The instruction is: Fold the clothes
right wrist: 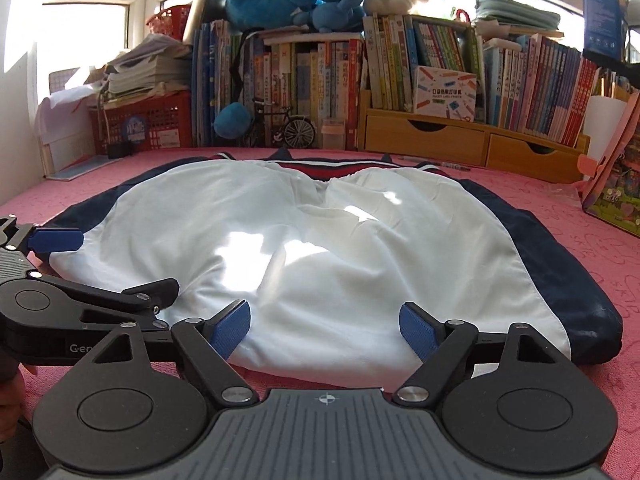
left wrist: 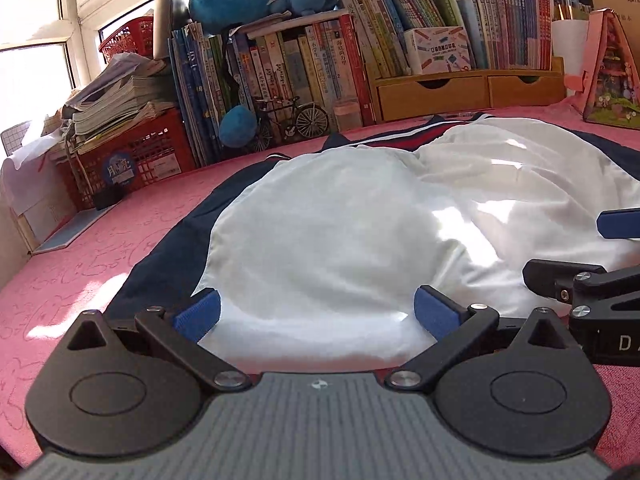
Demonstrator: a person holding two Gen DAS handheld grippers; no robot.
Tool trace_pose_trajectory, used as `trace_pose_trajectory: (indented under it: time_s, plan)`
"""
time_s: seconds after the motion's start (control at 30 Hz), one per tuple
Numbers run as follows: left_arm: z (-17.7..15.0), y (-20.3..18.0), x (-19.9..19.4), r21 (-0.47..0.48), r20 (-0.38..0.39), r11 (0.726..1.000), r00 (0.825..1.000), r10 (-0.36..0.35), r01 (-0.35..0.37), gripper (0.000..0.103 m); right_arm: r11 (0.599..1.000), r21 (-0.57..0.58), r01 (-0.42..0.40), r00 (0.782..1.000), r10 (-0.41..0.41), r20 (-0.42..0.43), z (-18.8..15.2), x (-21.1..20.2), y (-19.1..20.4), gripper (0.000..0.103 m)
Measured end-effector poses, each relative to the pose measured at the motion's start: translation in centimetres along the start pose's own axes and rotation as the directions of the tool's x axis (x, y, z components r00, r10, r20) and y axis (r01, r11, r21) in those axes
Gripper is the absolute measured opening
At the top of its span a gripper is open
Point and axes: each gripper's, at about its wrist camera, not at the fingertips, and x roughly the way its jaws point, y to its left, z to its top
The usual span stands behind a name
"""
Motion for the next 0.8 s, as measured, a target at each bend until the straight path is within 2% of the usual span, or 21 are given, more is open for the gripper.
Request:
trace_pose_trajectory:
  time_s: [0.07, 0.17, 0.27, 0.37, 0.43, 0.5, 0.57, 0.63, 0.67, 0.7, 0.73, 0.8]
  plan:
    - [-0.1, 1.1, 0.1, -0.035, -0.016, 0.999, 1.000, -0.014, 0.013, 0.103, 0.999, 0.000, 0.043, 0.999, -0.043, -0.021, -0.2, 0.1, -0.7, 0.080]
    - [-0.3, 3.0, 0.1, -0.054, -0.027, 0.997, 0.998, 0.052, -0.053, 0.103, 0.993, 0.006, 0.119, 0.993, -0.119, -0.011, -0.7, -0.8, -2.7, 0.080]
    - [-0.9, 5.3, 0.0, -0.075, -0.034, 0.991, 0.994, 0.107, -0.109, 0.103, 0.968, -0.005, 0.252, 0.968, -0.252, -0.007, -1.5, -1.6, -5.6, 0.080]
    - [-1.7, 7.3, -0.1, -0.096, -0.045, 0.985, 0.989, 0.142, -0.146, 0.103, 0.942, 0.019, 0.335, 0.942, -0.334, -0.015, -2.2, -2.0, -8.6, 0.080]
    - [-2.1, 8.5, -0.2, -0.105, -0.054, 0.977, 0.982, 0.180, -0.184, 0.103, 0.930, 0.081, 0.359, 0.933, -0.358, -0.030, -2.7, -2.3, -10.8, 0.081]
    - [-2.2, 9.5, -0.4, -0.117, -0.067, 0.972, 0.978, 0.197, -0.204, 0.103, 0.933, 0.182, 0.309, 0.951, -0.304, -0.056, -2.9, -2.6, -13.0, 0.083]
    - [-2.2, 10.4, -0.7, -0.133, -0.087, 0.969, 0.976, 0.199, -0.209, 0.103, 0.935, 0.205, 0.289, 0.957, -0.281, -0.066, -2.9, -2.8, -13.8, 0.083]
    - [-1.6, 10.8, -1.1, -0.128, -0.118, 0.963, 0.968, 0.224, -0.238, 0.103, 0.934, 0.226, 0.276, 0.961, -0.268, -0.069, -2.3, -3.3, -13.6, 0.078]
    - [-1.0, 10.8, -1.6, -0.123, -0.102, 0.966, 0.971, 0.214, -0.226, 0.100, 0.940, 0.244, 0.238, 0.971, -0.234, -0.046, -1.8, -3.7, -13.5, 0.076]
    - [-0.5, 10.8, -2.0, -0.119, -0.084, 0.971, 0.976, 0.200, -0.209, 0.100, 0.945, 0.260, 0.199, 0.980, -0.200, -0.022, -1.3, -4.0, -13.4, 0.076]
    - [0.3, 10.5, -2.4, -0.118, -0.054, 0.980, 0.986, 0.156, -0.161, 0.100, 0.955, 0.253, 0.154, 0.987, -0.162, 0.010, -0.5, -4.1, -12.9, 0.076]
    - [2.0, 9.5, -2.8, -0.119, 0.012, 0.992, 0.999, 0.033, -0.031, 0.101, 0.976, 0.194, 0.093, 0.993, -0.106, 0.057, 1.3, -3.5, -11.0, 0.076]
